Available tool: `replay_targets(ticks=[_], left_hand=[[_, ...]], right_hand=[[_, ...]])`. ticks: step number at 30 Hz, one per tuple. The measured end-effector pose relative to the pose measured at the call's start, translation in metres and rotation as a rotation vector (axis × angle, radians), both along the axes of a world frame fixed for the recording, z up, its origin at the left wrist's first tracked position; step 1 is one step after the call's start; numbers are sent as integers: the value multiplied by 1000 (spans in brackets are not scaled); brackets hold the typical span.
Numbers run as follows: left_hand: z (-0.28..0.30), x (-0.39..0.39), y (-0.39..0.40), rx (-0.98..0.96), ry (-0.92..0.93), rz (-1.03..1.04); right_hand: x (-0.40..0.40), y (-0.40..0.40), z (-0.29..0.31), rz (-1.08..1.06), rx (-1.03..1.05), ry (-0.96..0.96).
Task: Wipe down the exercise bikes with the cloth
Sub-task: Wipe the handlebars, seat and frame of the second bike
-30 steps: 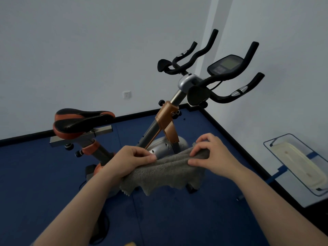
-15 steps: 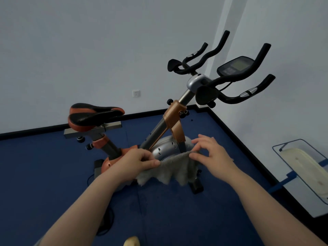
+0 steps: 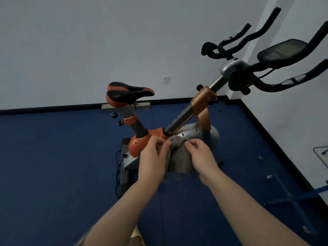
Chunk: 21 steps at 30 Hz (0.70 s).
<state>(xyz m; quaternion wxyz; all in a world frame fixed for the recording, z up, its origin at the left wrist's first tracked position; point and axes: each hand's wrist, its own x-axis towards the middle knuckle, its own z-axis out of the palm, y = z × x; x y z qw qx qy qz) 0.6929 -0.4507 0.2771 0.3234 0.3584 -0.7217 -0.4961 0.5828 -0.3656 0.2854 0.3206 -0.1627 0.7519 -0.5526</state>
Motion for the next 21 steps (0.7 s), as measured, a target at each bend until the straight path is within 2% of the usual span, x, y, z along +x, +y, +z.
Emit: replay_targets(ticks=[4, 7, 9, 10, 14, 17, 19, 21], left_hand=[[-1, 12, 2, -44, 4, -49], [-8, 34, -9, -121, -49, -276], [-11, 53, -24, -49, 3, -389], [-11, 63, -34, -30, 24, -378], [-5, 94, -90, -110, -17, -131], [2, 110, -139, -46, -151, -294], [3, 121, -167, 52, -163, -396], [0, 130, -189, 86, -146, -392]], right_hand=[[30, -17, 7, 47, -84, -253], [35, -28, 14, 132, -116, -391], [36, -39, 16, 129, -113, -358], [38, -45, 15, 120, -108, -329], [57, -78, 11, 141, -89, -204], [73, -108, 10, 210, -122, -114], [82, -127, 10, 230, -147, -71], [88, -142, 8, 263, -153, 4]])
